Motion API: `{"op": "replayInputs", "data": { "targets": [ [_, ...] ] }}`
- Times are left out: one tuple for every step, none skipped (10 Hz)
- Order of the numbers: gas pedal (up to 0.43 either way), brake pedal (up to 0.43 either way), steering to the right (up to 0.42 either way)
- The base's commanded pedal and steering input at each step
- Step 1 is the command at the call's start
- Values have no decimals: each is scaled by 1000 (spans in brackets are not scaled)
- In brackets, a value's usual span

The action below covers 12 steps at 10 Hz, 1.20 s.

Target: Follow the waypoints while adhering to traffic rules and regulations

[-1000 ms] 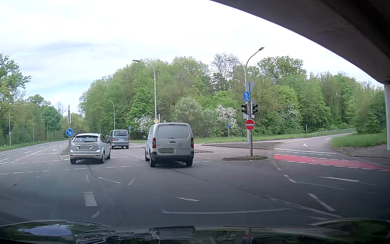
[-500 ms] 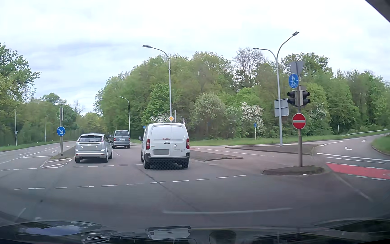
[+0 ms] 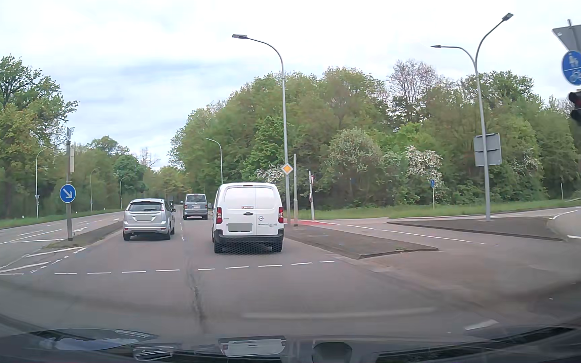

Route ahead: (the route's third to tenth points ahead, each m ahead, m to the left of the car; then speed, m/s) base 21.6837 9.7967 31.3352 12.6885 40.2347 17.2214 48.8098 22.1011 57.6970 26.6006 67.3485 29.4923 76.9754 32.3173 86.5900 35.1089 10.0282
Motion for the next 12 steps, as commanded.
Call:
{"op": "replayInputs", "data": {
  "targets": [
    [59,0,-98],
    [59,0,-98],
    [59,0,-97],
    [59,0,-94],
    [59,0,-90],
    [59,0,-87],
    [59,0,-85],
    [59,0,-83],
    [59,0,-82],
    [59,0,-77],
    [59,0,-72],
    [59,0,-66]
  ]
}}
